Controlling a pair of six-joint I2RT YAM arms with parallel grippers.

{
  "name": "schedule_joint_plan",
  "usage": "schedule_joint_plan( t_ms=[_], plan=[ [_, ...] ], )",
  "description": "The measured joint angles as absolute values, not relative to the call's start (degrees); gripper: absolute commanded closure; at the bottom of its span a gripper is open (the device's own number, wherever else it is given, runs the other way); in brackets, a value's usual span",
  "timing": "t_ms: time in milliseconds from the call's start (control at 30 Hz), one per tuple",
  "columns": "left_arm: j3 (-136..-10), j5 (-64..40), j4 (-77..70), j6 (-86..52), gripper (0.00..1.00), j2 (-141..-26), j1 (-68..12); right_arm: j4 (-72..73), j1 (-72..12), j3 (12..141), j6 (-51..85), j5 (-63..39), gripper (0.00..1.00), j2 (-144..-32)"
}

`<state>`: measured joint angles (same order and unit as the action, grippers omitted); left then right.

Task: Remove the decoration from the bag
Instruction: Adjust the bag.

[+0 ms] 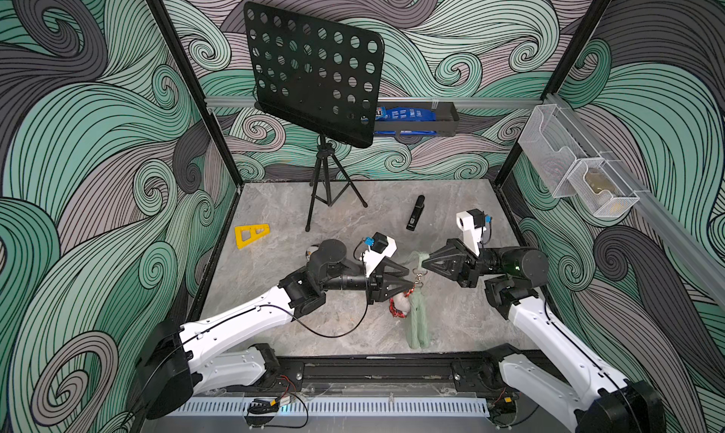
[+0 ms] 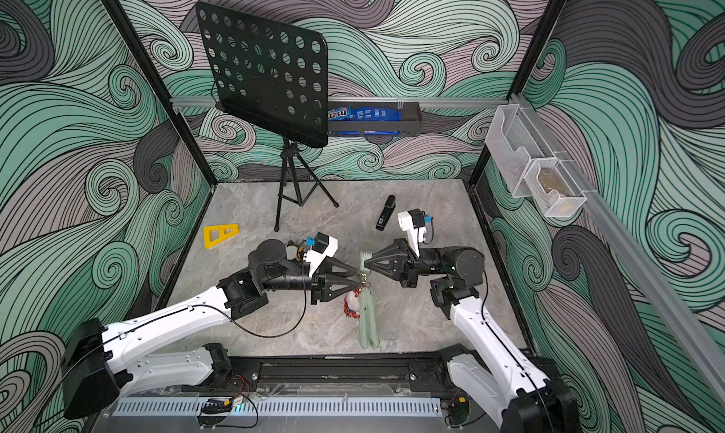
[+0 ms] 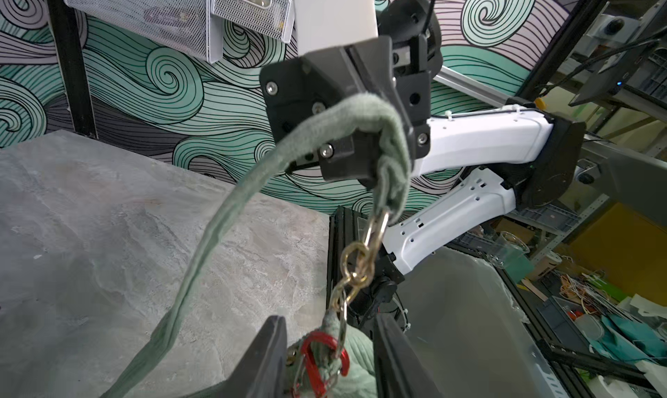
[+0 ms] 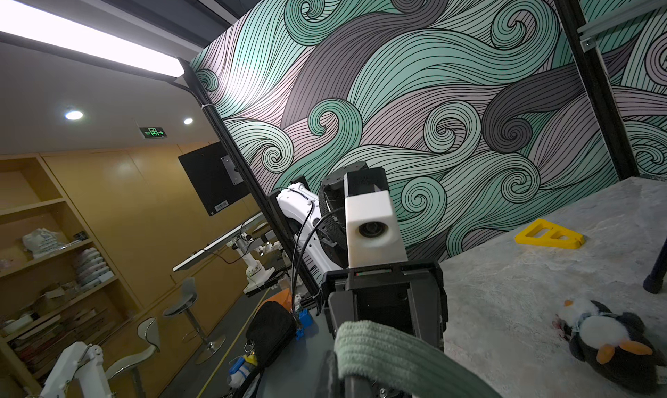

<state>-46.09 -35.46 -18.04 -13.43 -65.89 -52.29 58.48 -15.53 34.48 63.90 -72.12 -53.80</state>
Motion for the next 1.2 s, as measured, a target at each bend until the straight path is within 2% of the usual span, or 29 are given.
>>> schedule_joint_plan(
  t_ms=[333, 433, 500, 567, 700, 833, 1000, 1200],
  plan=[
    [-46.1, -36.8, -19.5, -12.0, 0.63, -66.1, -52.4, 58.6, -15.5, 35.7, 64.1, -71.0, 1.00, -53.8],
    [-46.1, -37.1, -20.0, -12.0, 0.68, -66.6, -52.5, 58.6, -15.5, 35.7, 64.5, -70.6, 1.00, -53.8],
    [-46.1, -37.4, -20.3, -12.0, 0.79, -67.1, -52.5, 58.6, -15.5, 35.7, 64.7, -70.4, 1.00, -53.8],
    [-46.1, -37.6, -20.3, -11.9, 0.85, -67.4, -52.5, 58.6, -15.5, 35.7, 64.9, -70.3, 1.00, -53.8],
    [-46.1, -37.6, -20.4, -11.9, 0.84, -67.5, -52.5, 58.6, -15.5, 35.7, 65.1, -70.1, 1.00, -53.8],
    [-46.1, -37.6, -20.4, -11.9, 0.78, -67.5, -52.5, 58.8, -15.5, 35.7, 65.2, -70.0, 1.00, -53.8],
    [-46.2, -37.6, -20.6, -11.9, 0.80, -67.9, -52.5, 59.1, -15.6, 35.7, 65.6, -69.9, 1.00, -53.8],
    [-46.7, -37.5, -20.6, -11.8, 0.98, -68.1, -52.5, 59.5, -15.8, 35.7, 65.8, -69.9, 1.00, -53.8]
  ],
)
